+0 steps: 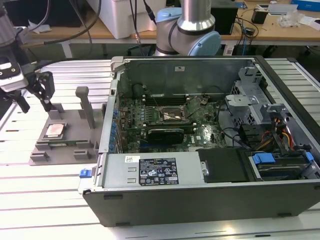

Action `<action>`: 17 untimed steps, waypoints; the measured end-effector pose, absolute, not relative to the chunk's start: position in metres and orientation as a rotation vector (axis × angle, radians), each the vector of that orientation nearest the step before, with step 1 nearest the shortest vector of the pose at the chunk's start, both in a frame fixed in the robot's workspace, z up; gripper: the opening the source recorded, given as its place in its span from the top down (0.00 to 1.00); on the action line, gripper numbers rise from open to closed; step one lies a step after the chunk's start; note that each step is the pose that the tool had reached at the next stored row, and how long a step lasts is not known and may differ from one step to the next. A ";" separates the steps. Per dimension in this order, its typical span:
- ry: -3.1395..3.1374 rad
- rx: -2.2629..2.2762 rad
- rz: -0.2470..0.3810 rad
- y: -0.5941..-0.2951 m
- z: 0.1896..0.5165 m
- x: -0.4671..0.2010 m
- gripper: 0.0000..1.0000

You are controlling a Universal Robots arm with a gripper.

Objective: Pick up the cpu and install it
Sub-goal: 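Pick up the cpu and move it towards the insertion slot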

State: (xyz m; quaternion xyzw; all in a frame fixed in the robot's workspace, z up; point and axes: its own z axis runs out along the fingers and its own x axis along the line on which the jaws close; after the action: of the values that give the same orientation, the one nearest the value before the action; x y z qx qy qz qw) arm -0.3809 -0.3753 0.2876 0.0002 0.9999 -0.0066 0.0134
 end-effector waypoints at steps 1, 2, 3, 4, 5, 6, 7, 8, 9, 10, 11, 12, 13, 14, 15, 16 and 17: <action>3.115 0.001 -0.021 -0.375 0.285 -0.381 0.40; 3.115 0.001 -0.021 -0.375 0.283 -0.381 0.40; 3.115 0.001 -0.021 -0.375 0.281 -0.381 0.40; 3.115 0.001 -0.021 -0.375 0.278 -0.381 0.40; 3.115 0.001 -0.021 -0.375 0.276 -0.381 0.40; 3.115 0.001 -0.021 -0.375 0.273 -0.381 0.40; 3.115 0.001 -0.021 -0.375 0.272 -0.381 0.40; 3.115 0.001 -0.021 -0.375 0.270 -0.381 0.40; 3.115 0.001 -0.021 -0.375 0.268 -0.381 0.40; 3.115 0.001 -0.021 -0.375 0.265 -0.381 0.40; 3.115 0.001 -0.021 -0.375 0.262 -0.381 0.40; 3.115 0.001 -0.021 -0.375 0.260 -0.381 0.40; 3.115 0.001 -0.021 -0.375 0.258 -0.380 0.40; 3.115 0.001 -0.021 -0.375 0.257 -0.380 0.40; 3.115 0.001 -0.021 -0.375 0.255 -0.380 0.40; 3.115 0.001 -0.021 -0.374 0.252 -0.380 0.40; 3.115 0.001 -0.021 -0.374 0.251 -0.380 0.40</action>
State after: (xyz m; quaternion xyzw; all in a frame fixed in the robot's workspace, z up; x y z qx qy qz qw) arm -0.3797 -0.3740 0.2507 0.0003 0.9999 -0.0067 0.0133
